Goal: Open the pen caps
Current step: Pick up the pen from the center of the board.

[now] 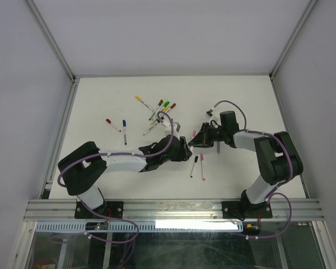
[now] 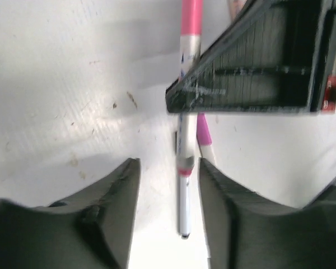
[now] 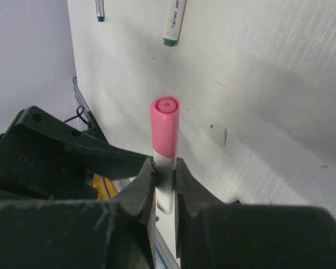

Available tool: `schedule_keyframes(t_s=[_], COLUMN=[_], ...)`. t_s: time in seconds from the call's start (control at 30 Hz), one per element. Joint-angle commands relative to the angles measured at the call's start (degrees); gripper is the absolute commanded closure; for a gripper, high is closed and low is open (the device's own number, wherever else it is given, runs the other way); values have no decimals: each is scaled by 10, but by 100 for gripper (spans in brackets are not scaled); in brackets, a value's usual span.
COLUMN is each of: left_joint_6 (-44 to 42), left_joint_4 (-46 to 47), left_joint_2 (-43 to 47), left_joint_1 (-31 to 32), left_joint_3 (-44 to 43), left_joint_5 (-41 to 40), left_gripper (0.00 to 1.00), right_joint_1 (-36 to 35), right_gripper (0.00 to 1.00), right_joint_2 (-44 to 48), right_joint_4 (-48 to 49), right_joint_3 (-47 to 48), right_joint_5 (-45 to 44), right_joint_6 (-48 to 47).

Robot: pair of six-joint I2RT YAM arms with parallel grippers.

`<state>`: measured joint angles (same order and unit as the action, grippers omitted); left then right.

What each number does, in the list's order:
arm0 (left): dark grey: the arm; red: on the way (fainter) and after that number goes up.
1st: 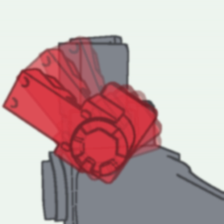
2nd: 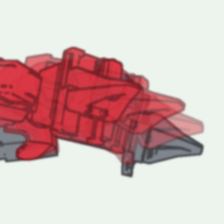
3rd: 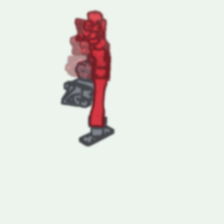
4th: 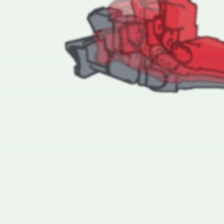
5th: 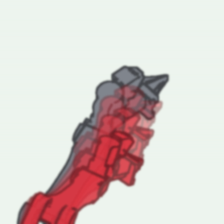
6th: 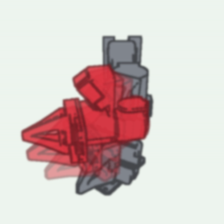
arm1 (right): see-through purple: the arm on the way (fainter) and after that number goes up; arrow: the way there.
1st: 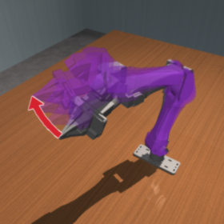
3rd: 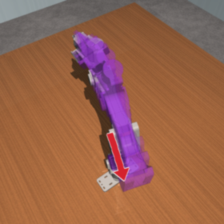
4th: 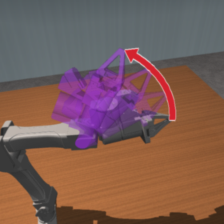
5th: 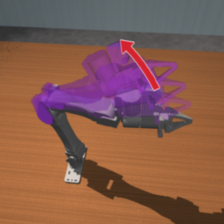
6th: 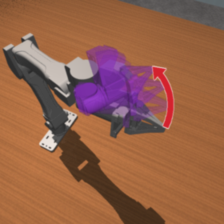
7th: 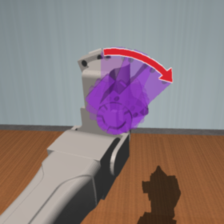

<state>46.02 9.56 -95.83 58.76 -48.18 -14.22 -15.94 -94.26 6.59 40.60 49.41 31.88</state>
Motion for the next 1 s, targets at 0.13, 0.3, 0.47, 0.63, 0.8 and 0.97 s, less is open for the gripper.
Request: schedule_keyframes(t_s=[0.13, 0.3, 0.47, 0.63, 0.8, 0.97], left_joint_6=[-45, -78, -67, -20, -5, -33], left_joint_4=[133, 194, 309, 455, 523, 473], left_joint_2=[157, 245, 305, 327, 328, 347], left_joint_1=[-6, -11, -40, -94, -133, -147], left_joint_3=[115, 183, 261, 335, 352, 327], left_joint_5=[54, 58, 102, 176, 234, 235], left_gripper=[31, 14, 1, 1, 1, 1], right_joint_1=[15, 19, 20, 19, 20, 19], right_gripper=[100, 100, 100, 100, 100, 100], right_joint_2=[20, 35, 55, 67, 81, 99], right_joint_4=[-47, -96, -160, -228, -262, -274], right_joint_3=[60, 85, 114, 140, 151, 152], right_joint_5=[77, 119, 142, 152, 160, 166], right_joint_6=[-112, -187, -257, -329, -360, -369])
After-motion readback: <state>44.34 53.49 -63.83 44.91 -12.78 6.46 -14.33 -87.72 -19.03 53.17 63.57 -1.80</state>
